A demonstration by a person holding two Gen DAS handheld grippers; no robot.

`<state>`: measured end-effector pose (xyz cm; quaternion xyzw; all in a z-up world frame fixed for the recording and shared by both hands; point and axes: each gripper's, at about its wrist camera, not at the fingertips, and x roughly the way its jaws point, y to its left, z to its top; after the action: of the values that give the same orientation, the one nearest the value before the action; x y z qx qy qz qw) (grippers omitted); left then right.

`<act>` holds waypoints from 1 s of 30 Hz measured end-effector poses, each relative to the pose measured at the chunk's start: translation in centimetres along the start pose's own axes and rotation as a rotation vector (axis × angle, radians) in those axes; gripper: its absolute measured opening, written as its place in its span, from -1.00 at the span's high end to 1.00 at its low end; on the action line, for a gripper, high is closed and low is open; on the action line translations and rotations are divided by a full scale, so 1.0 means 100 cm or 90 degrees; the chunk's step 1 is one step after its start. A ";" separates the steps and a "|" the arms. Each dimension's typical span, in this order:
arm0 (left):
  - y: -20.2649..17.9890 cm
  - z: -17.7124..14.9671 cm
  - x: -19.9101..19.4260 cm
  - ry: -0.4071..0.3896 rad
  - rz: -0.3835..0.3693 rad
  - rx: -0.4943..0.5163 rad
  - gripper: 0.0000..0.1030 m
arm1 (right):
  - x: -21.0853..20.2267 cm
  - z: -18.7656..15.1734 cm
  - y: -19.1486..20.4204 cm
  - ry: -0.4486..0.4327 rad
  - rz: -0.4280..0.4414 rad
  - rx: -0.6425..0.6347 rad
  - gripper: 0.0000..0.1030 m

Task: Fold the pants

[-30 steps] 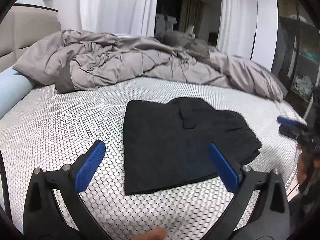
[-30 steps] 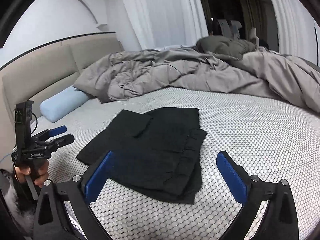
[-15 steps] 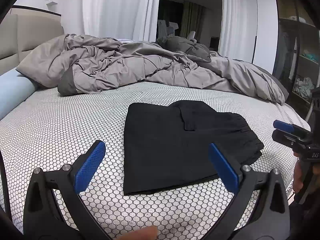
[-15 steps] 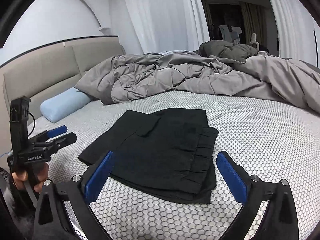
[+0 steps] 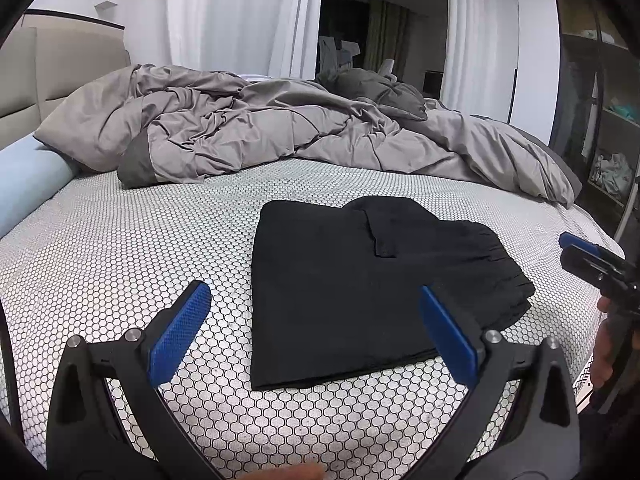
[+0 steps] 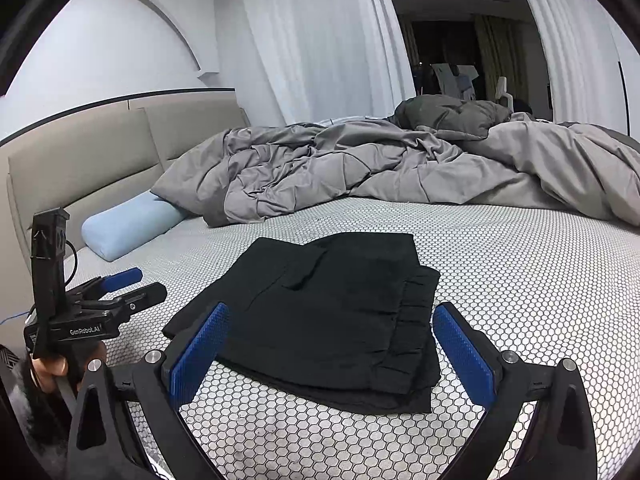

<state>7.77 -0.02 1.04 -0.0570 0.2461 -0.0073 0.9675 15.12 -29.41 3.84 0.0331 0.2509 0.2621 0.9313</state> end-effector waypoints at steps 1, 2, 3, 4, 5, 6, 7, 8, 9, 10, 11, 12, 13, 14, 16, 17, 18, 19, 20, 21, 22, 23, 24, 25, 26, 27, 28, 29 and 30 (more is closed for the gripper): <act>0.001 0.000 0.001 0.000 0.000 0.000 -0.98 | 0.001 0.000 0.000 0.001 0.001 0.001 -1.00; 0.002 0.001 0.001 -0.001 0.001 0.003 -0.98 | 0.001 0.001 0.000 0.002 0.002 0.002 -1.00; 0.002 0.001 0.001 -0.001 0.002 0.004 -0.98 | 0.001 0.001 0.000 0.002 0.003 0.003 -1.00; 0.003 0.000 0.002 -0.001 0.002 0.004 -0.98 | 0.001 0.001 0.000 0.003 0.002 0.003 -1.00; 0.004 0.001 0.002 -0.001 0.000 0.005 -0.98 | 0.002 0.001 0.001 0.005 0.002 0.001 -1.00; 0.002 0.000 0.001 -0.001 0.002 0.005 -0.98 | 0.002 0.000 0.002 0.006 0.001 0.000 -1.00; 0.000 -0.001 0.000 -0.002 0.005 0.004 -0.98 | 0.003 0.000 0.002 0.006 0.000 -0.002 -1.00; 0.001 0.000 0.001 -0.002 0.005 0.005 -0.98 | 0.003 0.000 0.003 0.006 -0.001 -0.005 -1.00; 0.001 0.000 0.001 -0.001 0.004 0.004 -0.98 | 0.003 0.000 0.003 0.006 -0.002 -0.008 -1.00; 0.001 0.000 0.001 -0.001 0.003 0.004 -0.98 | 0.003 0.000 0.003 0.005 -0.003 -0.008 -1.00; 0.001 0.000 0.001 -0.001 0.003 0.004 -0.98 | 0.002 -0.001 0.004 0.004 -0.002 -0.008 -1.00; 0.002 0.000 0.001 -0.001 0.004 0.004 -0.98 | 0.002 0.000 0.004 0.005 -0.002 -0.008 -1.00; 0.002 0.000 0.001 -0.001 0.003 0.005 -0.98 | 0.002 0.000 0.004 0.004 -0.005 -0.007 -1.00; 0.001 0.000 0.001 -0.001 0.003 0.004 -0.98 | 0.002 0.000 0.004 0.002 -0.006 -0.006 -1.00; 0.002 0.000 0.001 -0.002 0.003 0.004 -0.98 | 0.002 0.000 0.003 0.004 -0.006 -0.005 -1.00; 0.002 0.000 0.002 -0.002 0.003 0.004 -0.98 | 0.002 -0.001 0.002 0.004 -0.006 -0.004 -1.00; 0.002 0.000 0.001 -0.002 0.004 0.004 -0.98 | 0.003 -0.001 0.003 0.005 -0.006 -0.004 -1.00; 0.002 -0.001 0.002 -0.002 0.004 0.005 -0.98 | 0.003 -0.001 0.003 0.006 -0.006 -0.005 -1.00; 0.003 0.000 0.002 -0.002 0.003 0.006 -0.98 | 0.003 -0.001 0.003 0.006 -0.006 -0.006 -1.00; 0.001 -0.001 0.001 -0.003 0.004 0.005 -0.98 | 0.003 -0.001 0.003 0.005 -0.007 -0.007 -1.00; 0.002 -0.001 0.001 -0.003 0.005 0.005 -0.98 | 0.003 -0.001 0.003 0.005 -0.006 -0.008 -1.00; 0.001 0.000 0.001 -0.003 0.004 0.005 -0.98 | 0.003 -0.002 0.003 0.006 -0.007 -0.009 -1.00; 0.001 0.000 0.001 -0.002 0.004 0.005 -0.98 | 0.003 -0.002 0.003 0.006 -0.007 -0.009 -1.00; 0.001 0.000 0.001 -0.003 0.004 0.005 -0.98 | 0.003 -0.002 0.003 0.007 -0.006 -0.009 -1.00; 0.001 0.000 0.001 -0.003 0.004 0.005 -0.98 | 0.003 -0.002 0.003 0.007 -0.007 -0.009 -1.00; 0.001 0.000 0.001 -0.003 0.004 0.005 -0.98 | 0.003 -0.002 0.003 0.007 -0.007 -0.010 -1.00; 0.001 -0.001 0.001 -0.002 0.004 0.005 -0.98 | 0.003 -0.002 0.003 0.007 -0.007 -0.011 -1.00; 0.001 0.000 0.001 -0.002 0.004 0.005 -0.98 | 0.003 -0.002 0.003 0.007 -0.008 -0.010 -1.00; 0.002 0.000 0.001 -0.003 0.004 0.005 -0.98 | 0.003 -0.002 0.003 0.007 -0.008 -0.009 -1.00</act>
<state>7.86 0.13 0.92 -0.0523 0.2442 -0.0051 0.9683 15.05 -29.01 3.59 0.0239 0.2542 0.2582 0.9317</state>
